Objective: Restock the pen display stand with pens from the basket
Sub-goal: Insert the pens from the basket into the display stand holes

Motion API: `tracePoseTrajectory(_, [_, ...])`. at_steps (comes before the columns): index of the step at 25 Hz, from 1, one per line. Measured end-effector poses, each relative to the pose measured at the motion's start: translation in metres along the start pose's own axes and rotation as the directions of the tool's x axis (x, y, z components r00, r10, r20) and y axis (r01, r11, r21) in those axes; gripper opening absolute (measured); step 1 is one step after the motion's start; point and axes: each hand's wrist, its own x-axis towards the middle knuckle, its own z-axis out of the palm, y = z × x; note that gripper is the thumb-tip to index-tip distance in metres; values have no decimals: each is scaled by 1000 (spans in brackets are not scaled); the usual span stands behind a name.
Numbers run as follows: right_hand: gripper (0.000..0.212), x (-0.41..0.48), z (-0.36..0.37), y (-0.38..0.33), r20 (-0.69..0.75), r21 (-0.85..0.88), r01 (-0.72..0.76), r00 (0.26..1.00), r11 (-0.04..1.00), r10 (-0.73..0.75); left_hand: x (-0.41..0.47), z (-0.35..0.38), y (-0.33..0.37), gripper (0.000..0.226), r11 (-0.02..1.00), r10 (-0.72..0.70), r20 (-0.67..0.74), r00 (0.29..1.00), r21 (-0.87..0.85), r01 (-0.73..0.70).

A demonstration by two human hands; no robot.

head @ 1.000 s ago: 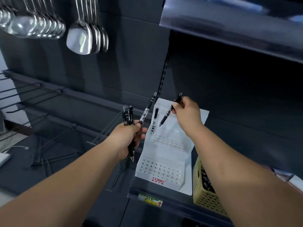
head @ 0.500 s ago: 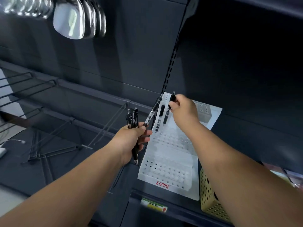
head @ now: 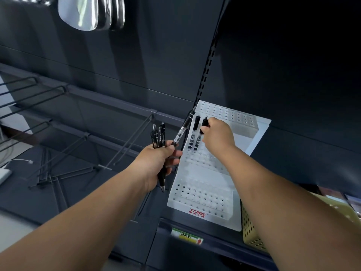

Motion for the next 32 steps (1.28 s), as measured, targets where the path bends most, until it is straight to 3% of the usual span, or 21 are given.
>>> tracePoseTrajectory(4, [22,-4,-3,-1,6,-32,24,1000,999,-23,3,2,-6,25,1000,-8,-4,1000,-24,8])
tracePoseTrajectory(8, [13,-15,-12,6,3,154,-34,999,987,34,14,8,-12,19,1000,29,-38,999,0,-29])
tracePoseTrajectory(12, [32,-58,-34,40,-223,204,-80,967,976,126,26,17,-20,14,996,52,-97,994,79,-44])
tracePoseTrajectory(13, [41,-71,-35,50,-205,204,-149,960,968,191,27,20,-22,15,995,48,-95,994,87,-40])
tracePoseTrajectory(15, [54,-92,-33,62,-25,194,-311,947,931,321,29,25,-26,17,990,58,-87,995,130,-46])
tracePoseTrajectory(18, [57,-102,-30,67,140,210,-385,922,899,362,29,29,-29,18,980,78,-82,994,187,-62])
tracePoseTrajectory(28, [55,-131,-35,66,119,187,-340,939,922,322,7,18,-34,21,983,90,-52,995,165,-80])
tracePoseTrajectory(32, [57,-134,-35,61,87,99,-325,944,940,318,0,16,-32,19,985,71,-58,996,160,-61])
